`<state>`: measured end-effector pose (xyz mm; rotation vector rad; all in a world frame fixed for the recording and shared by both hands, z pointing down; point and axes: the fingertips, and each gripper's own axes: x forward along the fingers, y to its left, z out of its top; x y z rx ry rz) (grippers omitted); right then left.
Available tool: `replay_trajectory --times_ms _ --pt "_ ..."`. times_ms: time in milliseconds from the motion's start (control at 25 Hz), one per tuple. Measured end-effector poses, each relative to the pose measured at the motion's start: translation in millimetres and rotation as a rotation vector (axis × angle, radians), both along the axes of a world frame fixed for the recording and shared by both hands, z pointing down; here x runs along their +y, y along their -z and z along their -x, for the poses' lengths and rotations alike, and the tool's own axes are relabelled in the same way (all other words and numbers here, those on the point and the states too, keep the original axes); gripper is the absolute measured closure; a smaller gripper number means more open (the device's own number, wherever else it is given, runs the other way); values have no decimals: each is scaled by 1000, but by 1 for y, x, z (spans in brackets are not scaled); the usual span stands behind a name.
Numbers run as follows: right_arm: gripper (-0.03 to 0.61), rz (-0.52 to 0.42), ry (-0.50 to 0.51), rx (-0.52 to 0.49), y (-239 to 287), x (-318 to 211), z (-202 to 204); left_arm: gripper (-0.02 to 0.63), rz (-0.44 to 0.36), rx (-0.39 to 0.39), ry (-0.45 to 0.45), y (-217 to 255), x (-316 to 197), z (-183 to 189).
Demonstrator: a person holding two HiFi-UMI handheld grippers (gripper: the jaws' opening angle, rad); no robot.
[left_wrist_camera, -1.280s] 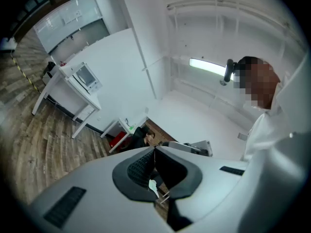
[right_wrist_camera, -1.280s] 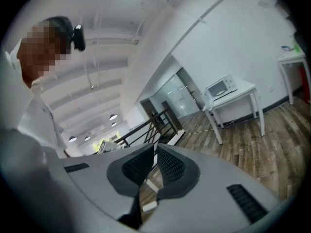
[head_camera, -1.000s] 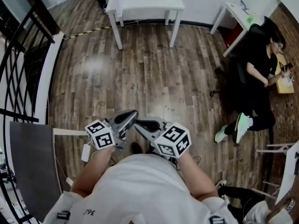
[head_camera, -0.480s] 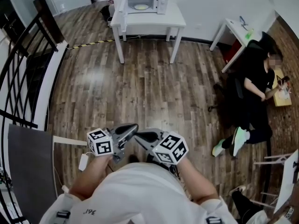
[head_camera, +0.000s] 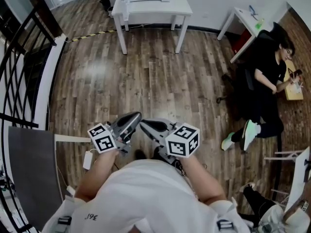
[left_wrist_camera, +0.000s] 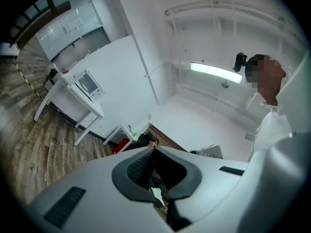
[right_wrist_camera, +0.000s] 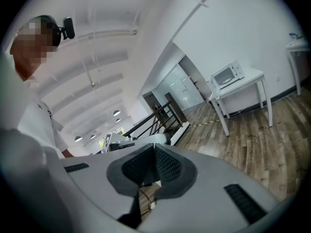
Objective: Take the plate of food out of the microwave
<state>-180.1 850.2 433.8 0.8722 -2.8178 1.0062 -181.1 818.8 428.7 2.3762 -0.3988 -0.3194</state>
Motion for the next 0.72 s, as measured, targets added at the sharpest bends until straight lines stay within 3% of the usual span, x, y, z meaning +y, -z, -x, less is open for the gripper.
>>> replay_trajectory --times_ms 400,720 --pt "569 -16 -221 -14 8 -29 -51 620 17 15 3 14 -14 36" --pt "569 -10 -313 48 3 -28 -53 620 14 19 -60 12 -8 44"
